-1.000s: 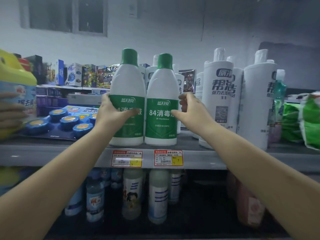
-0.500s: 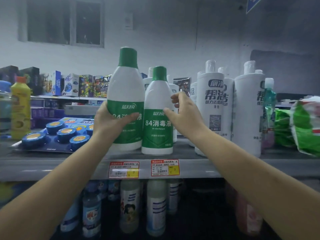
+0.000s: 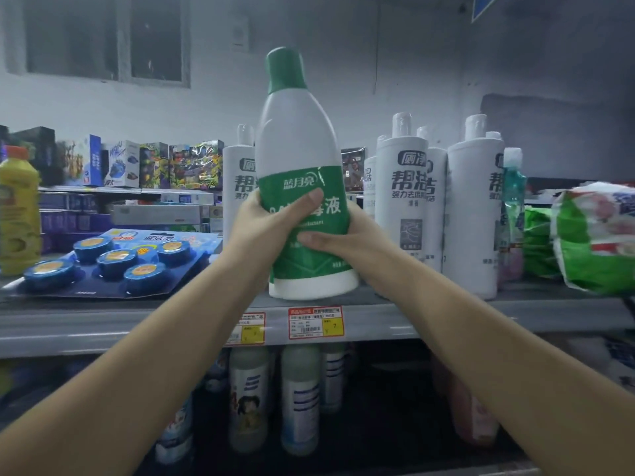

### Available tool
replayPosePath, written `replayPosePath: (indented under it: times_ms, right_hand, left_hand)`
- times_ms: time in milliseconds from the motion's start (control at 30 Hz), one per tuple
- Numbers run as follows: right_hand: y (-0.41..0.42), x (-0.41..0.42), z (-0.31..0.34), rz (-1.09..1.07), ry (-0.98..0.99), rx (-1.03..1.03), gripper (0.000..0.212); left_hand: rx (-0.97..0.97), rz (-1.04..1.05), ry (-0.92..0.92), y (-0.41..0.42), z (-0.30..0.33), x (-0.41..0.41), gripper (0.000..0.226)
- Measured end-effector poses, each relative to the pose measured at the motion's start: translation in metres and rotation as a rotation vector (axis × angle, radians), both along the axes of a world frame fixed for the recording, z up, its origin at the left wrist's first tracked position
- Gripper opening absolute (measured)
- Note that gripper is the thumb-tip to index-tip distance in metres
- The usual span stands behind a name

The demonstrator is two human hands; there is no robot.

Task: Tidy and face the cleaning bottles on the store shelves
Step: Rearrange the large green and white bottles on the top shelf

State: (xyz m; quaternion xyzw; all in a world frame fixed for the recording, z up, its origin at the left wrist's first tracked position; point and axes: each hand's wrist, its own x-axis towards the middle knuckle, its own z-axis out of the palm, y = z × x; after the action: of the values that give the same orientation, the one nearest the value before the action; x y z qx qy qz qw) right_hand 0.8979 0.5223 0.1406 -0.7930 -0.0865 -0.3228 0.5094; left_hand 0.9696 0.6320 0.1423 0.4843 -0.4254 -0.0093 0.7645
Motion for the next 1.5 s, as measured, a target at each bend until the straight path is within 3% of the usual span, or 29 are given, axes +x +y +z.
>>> replayPosePath:
  times_ms: [100, 233, 400, 600, 767, 900, 1200, 1500]
  right_hand:
    - [-0.007, -0.008, -0.009, 0.029, 0.009, 0.148, 0.03]
    - [-0.014, -0.025, -0.016, 0.011, -0.06, 0.227, 0.032]
    - [-0.023, -0.045, -0.02, -0.136, -0.141, 0.178, 0.037]
    - [-0.038, -0.066, -0.016, -0.283, -0.233, 0.088, 0.026]
    - [-0.051, -0.079, -0.007, -0.362, -0.258, 0.077, 0.025]
    - [-0.061, -0.086, -0.007, -0.4, -0.272, 0.125, 0.027]
    - [-0.082, -0.1, -0.009, -0.447, -0.29, 0.211, 0.027]
    - [-0.095, -0.108, -0.01, -0.456, -0.301, 0.212, 0.025]
  left_hand:
    - [0.054, -0.051, -0.029, -0.008, -0.004, -0.004, 0.05]
    - [0.201, -0.076, -0.114, -0.019, 0.002, -0.008, 0.035]
    - [0.288, -0.101, 0.039, -0.041, 0.011, -0.006, 0.045]
    - [0.249, -0.09, 0.06, -0.066, 0.02, -0.016, 0.036]
    - [0.399, 0.032, -0.101, -0.092, 0.027, -0.019, 0.036]
    - [0.475, 0.122, -0.123, -0.113, 0.022, -0.021, 0.049]
    - [0.446, 0.126, -0.008, -0.157, 0.002, -0.018, 0.074]
    - [0.28, 0.214, -0.013, -0.169, -0.005, -0.023, 0.066]
